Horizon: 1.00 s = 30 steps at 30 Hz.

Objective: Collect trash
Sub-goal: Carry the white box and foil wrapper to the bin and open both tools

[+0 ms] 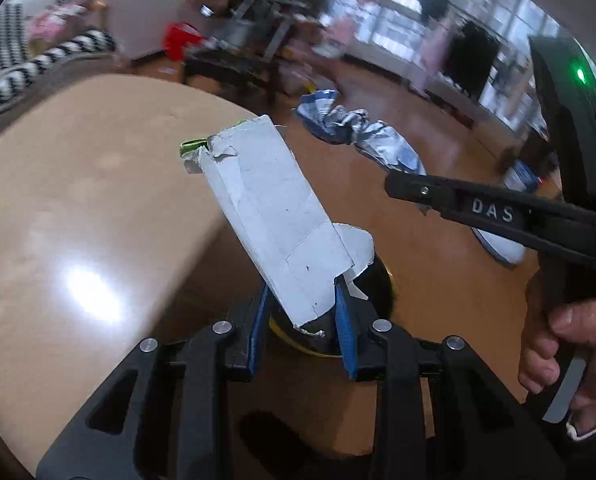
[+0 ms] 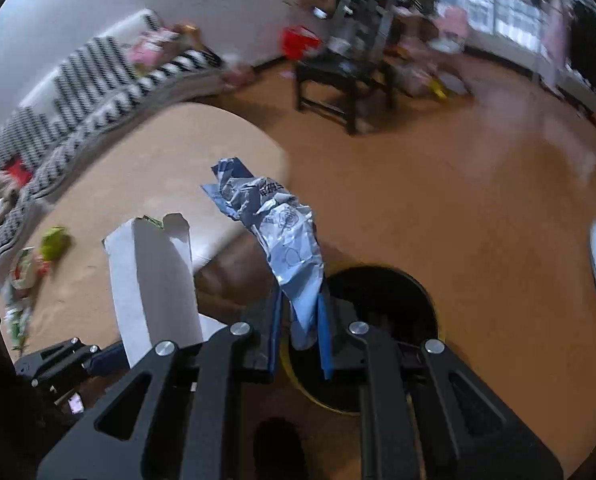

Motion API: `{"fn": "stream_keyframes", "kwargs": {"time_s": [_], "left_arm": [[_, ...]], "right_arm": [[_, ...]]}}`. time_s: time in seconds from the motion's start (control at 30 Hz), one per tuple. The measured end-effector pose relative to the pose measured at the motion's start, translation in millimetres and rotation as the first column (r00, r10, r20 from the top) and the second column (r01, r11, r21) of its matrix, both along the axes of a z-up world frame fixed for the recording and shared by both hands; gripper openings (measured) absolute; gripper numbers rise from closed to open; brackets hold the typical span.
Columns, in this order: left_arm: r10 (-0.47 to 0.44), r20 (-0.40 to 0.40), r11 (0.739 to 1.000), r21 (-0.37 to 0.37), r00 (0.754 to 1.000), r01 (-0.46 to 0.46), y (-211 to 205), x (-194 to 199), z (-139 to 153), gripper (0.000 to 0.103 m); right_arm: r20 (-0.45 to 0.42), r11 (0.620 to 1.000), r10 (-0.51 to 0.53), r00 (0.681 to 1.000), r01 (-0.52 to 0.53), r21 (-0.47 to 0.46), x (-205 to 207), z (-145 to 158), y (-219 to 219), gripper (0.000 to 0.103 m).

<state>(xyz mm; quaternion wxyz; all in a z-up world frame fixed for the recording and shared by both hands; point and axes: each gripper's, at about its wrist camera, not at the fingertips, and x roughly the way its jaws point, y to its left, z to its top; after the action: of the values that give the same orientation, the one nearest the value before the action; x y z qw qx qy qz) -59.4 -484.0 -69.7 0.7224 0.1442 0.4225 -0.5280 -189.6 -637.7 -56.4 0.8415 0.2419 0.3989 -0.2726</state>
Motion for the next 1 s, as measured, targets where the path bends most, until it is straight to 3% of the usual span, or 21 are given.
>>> {"fn": "stream_keyframes", "kwargs": {"time_s": [0.17,0.33,0.7,0.8,0.87,0.93,1.0], "left_arm": [[-0.061,-0.035,0.995,0.080,0.998,0.063,-45,-16,-43,0.030],[-0.071,-0.068,0.989,0.127,0.995,0.080,-68,-12,-69,0.030],[-0.072,-0.067,0.989,0.127,0.995,0.080,-84,-4,-77,0.031],[-0.075,-0.069,0.989,0.125,0.995,0.083,-85,-5,-78,0.037],[-0.068,-0.055,0.989,0.129,0.996,0.075,-88,-4,-80,0.048],[-0.059,-0.040,0.989,0.135,0.997,0.064,-87,-4,-79,0.057],[-0.056,-0.041,0.989,0.133,0.998,0.061,-87,-3,-78,0.062]], "right_arm": [[-0.104,0.991,-0.081,0.991,0.091,0.093,-23,-37,-38,0.016],[-0.170,0.980,-0.099,0.980,0.125,0.153,-34,-62,-56,0.016],[-0.173,0.980,-0.105,0.979,0.132,0.151,-25,-56,-54,0.016],[-0.185,0.978,-0.118,0.976,0.147,0.151,-24,-56,-55,0.016],[-0.196,0.973,-0.129,0.972,0.162,0.163,-23,-58,-58,0.020],[-0.197,0.973,-0.134,0.971,0.167,0.160,-24,-59,-59,0.044],[-0.188,0.976,-0.141,0.972,0.169,0.139,-25,-55,-57,0.057]]}}
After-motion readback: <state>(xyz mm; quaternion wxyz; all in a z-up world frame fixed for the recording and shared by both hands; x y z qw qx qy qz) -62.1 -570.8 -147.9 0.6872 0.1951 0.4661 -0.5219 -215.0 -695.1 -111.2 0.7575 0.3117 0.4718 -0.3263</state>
